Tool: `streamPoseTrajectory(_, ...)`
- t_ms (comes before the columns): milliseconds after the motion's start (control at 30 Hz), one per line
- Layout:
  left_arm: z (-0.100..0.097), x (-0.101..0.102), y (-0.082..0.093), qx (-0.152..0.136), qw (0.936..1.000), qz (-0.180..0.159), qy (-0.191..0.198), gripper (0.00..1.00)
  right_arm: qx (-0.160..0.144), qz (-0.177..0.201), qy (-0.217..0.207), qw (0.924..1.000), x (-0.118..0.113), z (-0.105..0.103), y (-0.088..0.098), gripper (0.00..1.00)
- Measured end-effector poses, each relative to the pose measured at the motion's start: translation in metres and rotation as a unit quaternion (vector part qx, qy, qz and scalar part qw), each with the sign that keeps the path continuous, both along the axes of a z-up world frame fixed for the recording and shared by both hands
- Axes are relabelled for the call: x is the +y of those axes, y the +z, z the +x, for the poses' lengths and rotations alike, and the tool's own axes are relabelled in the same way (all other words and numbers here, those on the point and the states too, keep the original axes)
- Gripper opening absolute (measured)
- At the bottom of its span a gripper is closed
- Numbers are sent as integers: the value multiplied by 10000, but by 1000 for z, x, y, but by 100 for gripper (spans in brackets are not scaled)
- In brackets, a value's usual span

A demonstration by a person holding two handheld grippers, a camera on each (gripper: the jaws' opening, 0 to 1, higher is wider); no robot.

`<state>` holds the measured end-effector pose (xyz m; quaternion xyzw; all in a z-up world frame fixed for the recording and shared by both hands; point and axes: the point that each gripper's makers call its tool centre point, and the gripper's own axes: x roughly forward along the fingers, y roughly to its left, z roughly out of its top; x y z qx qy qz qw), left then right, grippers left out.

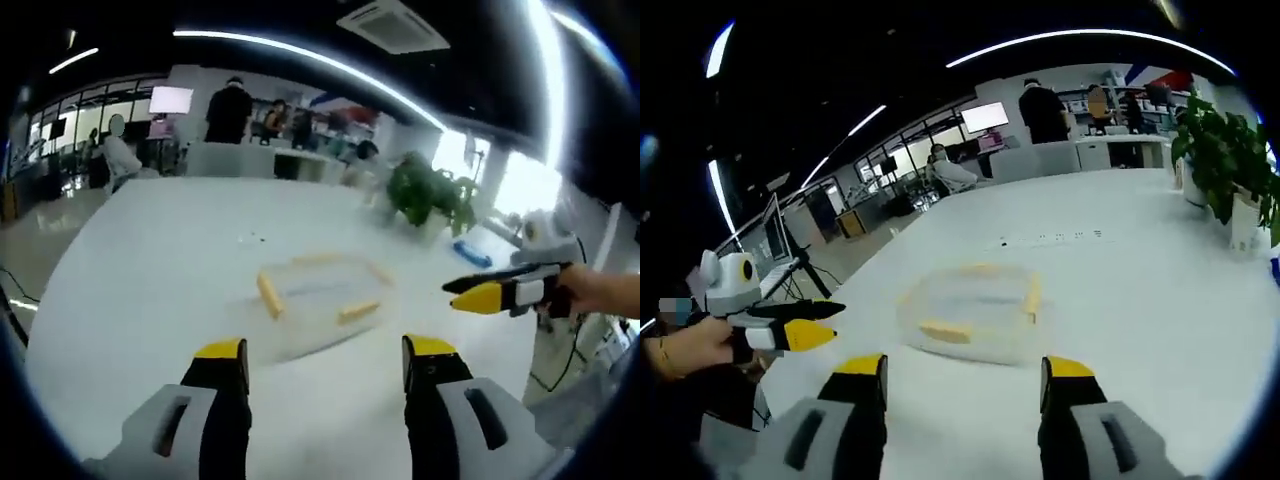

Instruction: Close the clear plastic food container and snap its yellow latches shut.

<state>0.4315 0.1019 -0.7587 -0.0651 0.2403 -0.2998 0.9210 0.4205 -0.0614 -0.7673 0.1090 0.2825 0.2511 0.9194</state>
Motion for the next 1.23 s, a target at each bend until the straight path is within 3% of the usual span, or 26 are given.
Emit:
streamPoseTrajectory(267, -47, 22, 8, -249, 9995, 160, 56, 64, -180, -33, -7, 9998, 2, -37, 10, 61)
streamPoseTrajectory(467, -71, 36, 13, -387, 9989, 238, 97, 66, -295, -115, 40, 9995, 3, -67, 15, 61)
streamPoseTrajectory(800, -89, 43, 15, -667, 9962, 462, 326, 68, -369, -402, 41, 9985, -2, -103, 11, 63)
streamPoseTrajectory(1233, -101, 53, 16, -640, 9960, 341, 527, 68, -257, -333, -15, 9991, -2, -118, 7, 62)
